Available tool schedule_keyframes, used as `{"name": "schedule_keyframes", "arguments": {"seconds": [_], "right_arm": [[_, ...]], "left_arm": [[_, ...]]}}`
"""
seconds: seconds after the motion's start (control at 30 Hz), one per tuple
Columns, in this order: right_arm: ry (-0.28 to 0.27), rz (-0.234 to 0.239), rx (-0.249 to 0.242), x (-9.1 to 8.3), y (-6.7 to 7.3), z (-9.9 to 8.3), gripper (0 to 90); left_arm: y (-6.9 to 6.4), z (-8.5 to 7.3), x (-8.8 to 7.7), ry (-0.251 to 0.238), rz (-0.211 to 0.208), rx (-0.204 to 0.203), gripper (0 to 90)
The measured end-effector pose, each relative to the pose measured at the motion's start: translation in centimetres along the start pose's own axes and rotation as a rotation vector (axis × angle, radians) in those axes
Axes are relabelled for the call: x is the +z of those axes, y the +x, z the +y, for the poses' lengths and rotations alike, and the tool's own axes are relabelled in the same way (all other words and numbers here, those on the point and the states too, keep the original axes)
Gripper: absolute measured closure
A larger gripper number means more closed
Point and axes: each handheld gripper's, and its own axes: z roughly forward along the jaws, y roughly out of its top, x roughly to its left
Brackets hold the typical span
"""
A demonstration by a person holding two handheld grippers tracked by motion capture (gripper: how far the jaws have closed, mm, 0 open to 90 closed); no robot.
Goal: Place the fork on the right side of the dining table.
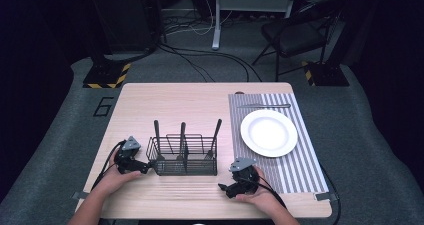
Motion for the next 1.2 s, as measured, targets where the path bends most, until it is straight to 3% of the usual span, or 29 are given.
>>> {"name": "schedule_keyframes", "arguments": {"seconds": [0.77,0.93,1.07,1.2], "right_arm": [[-0.007,-0.019,0.017,0.0,0.19,0.03,11.9],[-0.019,-0.034,0.037,-0.1,0.37,-0.02,18.2],[-0.01,-0.046,0.036,-0.37,0.45,0.2,30.2],[-0.006,-0.052,0.049,-0.7,0.55,0.4,32.6]], "left_arm": [[0.01,0.02,0.01,0.001,-0.002,-0.002,0.3],[0.01,0.02,0.01,0.001,-0.003,-0.002,0.2],[0.01,0.02,0.01,0.001,-0.003,-0.003,0.2],[0.02,0.02,0.01,0.001,-0.002,-0.001,0.3]]}}
